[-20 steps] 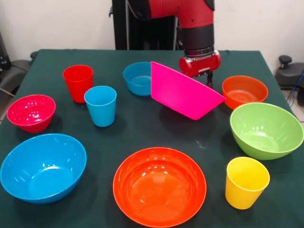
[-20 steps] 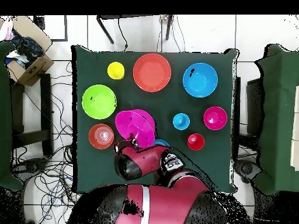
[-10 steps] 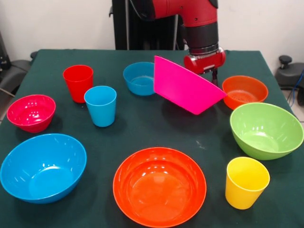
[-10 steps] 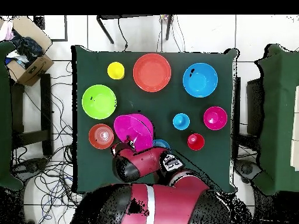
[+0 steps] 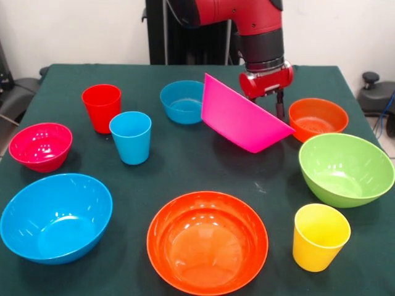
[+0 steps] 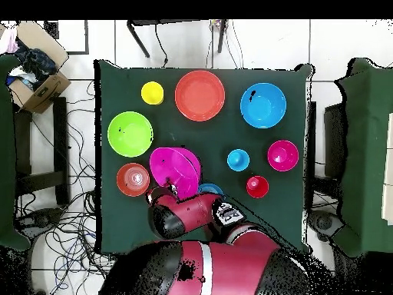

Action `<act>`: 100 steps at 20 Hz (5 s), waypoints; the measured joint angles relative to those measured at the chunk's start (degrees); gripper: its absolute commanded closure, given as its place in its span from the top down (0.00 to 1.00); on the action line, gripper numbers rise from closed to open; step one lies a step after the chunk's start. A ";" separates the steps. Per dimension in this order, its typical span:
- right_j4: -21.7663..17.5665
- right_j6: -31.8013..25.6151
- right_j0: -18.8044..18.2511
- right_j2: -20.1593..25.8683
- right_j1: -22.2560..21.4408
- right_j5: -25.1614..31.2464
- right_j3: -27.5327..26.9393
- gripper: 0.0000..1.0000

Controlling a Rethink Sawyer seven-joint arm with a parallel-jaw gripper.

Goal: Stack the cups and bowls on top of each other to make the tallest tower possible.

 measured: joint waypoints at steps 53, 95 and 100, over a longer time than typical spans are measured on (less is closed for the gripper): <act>-0.04 0.00 0.37 -2.57 -5.87 6.81 -0.29 1.00; 0.39 -0.01 1.79 -5.94 -5.48 6.64 -2.66 0.00; 0.59 -0.01 1.91 -6.19 -5.90 6.64 -2.41 0.00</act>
